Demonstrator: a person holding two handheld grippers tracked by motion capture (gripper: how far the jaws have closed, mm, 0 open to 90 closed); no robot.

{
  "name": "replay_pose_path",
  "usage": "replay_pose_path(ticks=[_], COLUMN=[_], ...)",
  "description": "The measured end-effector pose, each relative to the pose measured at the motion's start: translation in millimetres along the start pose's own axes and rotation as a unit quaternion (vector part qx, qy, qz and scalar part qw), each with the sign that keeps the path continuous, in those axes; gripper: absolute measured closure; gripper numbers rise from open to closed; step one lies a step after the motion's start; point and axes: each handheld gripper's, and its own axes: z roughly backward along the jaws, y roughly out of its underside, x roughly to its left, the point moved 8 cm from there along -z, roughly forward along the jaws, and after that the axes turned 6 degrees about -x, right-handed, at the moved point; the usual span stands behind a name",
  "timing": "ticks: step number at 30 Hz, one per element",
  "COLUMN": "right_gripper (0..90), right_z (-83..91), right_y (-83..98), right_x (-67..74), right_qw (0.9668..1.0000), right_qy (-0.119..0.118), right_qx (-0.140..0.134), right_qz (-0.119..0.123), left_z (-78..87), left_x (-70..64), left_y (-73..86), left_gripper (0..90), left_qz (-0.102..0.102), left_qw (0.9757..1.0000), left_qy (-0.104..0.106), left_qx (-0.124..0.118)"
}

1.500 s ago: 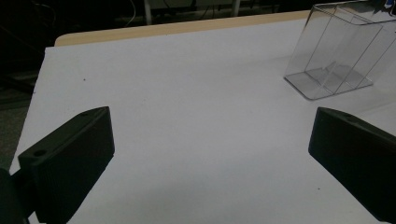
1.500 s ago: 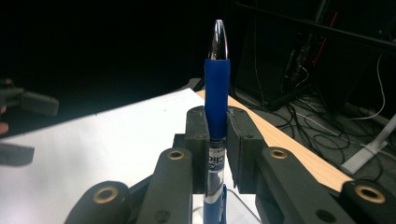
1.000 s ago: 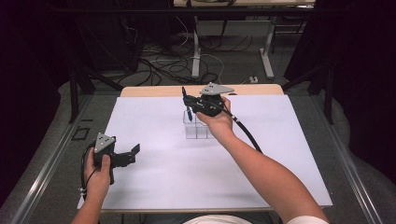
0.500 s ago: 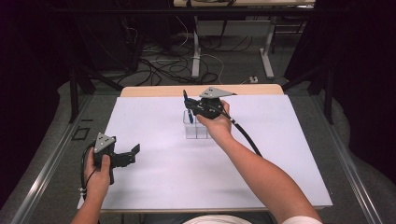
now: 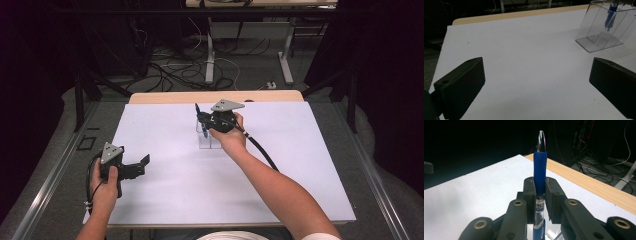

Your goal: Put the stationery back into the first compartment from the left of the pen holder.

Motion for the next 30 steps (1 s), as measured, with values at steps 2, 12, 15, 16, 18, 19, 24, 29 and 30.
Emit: replay_pose_path(ticks=[2, 12, 15, 16, 18, 19, 24, 29, 30], right_gripper=[79.7, 79.6, 79.7, 79.6, 79.6, 79.6, 79.6, 79.2, 78.9], right_z=[-0.2, 1.8, 0.8, 1.0, 0.8, 0.5, 0.0, 1.1, 1.8], right_y=[0.5, 8.8, 9.7, 10.4, 11.4, 11.6, 13.5, 14.9, 15.2], right_x=[1.0, -0.8, -1.0, -1.7, -1.5, -1.2, -1.2, -2.0, -2.3], right_qw=[1.0000, 0.9998, 0.9999, 0.9999, 0.9998, 0.9998, 0.9997, 0.9996, 0.9996], right_qy=[0.000, 0.004, 0.004, 0.005, 0.005, 0.004, 0.004, 0.003, 0.001], right_qx=[-0.001, 0.017, 0.011, 0.013, 0.016, 0.016, 0.019, 0.025, 0.029], right_qz=[0.001, 0.008, 0.005, 0.007, 0.009, 0.009, 0.012, 0.008, 0.005], left_z=[-0.1, -0.6, -0.7, -0.7, -0.6, -0.7, -0.9, -0.9, -0.9], left_x=[-0.1, -0.5, -0.6, -0.6, -0.7, -0.7, -0.7, -0.3, -0.2], left_y=[0.0, 0.0, 0.0, 0.1, 0.1, 0.1, 0.2, 0.4, 0.4], left_gripper=[0.2, 0.2, 0.2, 0.2, 0.2, 0.3, 0.2, 0.2, 0.2], left_qz=[0.000, 0.000, 0.000, -0.001, -0.001, -0.001, -0.001, -0.001, -0.001], left_qw=[1.0000, 1.0000, 1.0000, 1.0000, 1.0000, 1.0000, 1.0000, 1.0000, 1.0000], left_qy=[0.000, 0.002, 0.002, 0.002, 0.002, 0.002, 0.002, 0.002, 0.002], left_qx=[0.000, -0.001, -0.001, 0.000, 0.000, 0.000, 0.000, 0.001, 0.001])
